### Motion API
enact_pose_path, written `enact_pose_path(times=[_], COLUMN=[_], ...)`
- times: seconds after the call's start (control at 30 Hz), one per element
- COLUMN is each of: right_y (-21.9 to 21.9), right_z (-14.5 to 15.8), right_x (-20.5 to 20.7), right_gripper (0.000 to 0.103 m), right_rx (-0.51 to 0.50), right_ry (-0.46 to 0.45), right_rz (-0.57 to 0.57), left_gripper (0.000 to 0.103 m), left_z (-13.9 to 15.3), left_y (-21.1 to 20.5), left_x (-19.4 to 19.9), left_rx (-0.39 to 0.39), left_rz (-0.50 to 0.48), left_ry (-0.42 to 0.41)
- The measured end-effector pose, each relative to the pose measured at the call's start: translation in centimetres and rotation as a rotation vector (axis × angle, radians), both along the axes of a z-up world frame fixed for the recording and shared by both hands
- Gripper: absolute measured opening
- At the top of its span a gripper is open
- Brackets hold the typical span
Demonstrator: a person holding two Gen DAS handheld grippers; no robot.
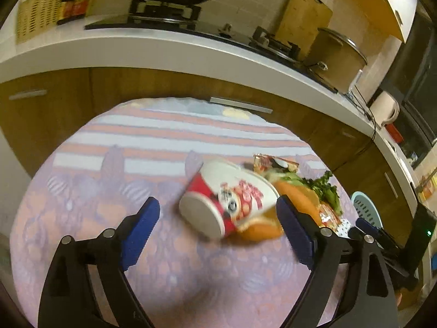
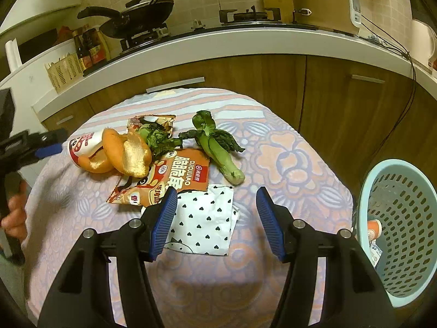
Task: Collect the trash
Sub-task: 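Grasp the red-and-white cup with the left tool while the right tool grasps the green vegetable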
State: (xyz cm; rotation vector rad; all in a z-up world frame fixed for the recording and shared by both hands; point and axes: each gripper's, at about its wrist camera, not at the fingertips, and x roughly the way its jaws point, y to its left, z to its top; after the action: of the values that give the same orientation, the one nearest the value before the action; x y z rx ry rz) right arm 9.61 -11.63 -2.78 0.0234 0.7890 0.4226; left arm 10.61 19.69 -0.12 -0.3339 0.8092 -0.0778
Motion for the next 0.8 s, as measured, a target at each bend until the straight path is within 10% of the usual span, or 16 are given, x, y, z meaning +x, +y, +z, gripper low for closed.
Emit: enact_pose_path(times=[0.23, 0.47, 0.8], right_y=[0.6, 1.6, 1.2], right_z=[0.2, 1.1, 1.4], right_x=[-0.5, 0.1, 5.4], right_gripper=[0.056, 0.056, 0.056], right_rx=[-0.009, -0.036, -0.099], right_ry=[-0.019, -0.034, -0.024], right_rz=[0.036, 0.065, 0.069], left_gripper=[0.080, 0.058, 0.056], left_z=[-3.2, -2.3, -1.4], left_y=[0.0, 0.8, 1.3], left_x=[3.1, 2.0, 0.9], left_rx=[-0.067, -0.131, -0.159], left_rz=[-0.066, -0.034, 0.004], left_ry=[0.074, 0.000, -0.048])
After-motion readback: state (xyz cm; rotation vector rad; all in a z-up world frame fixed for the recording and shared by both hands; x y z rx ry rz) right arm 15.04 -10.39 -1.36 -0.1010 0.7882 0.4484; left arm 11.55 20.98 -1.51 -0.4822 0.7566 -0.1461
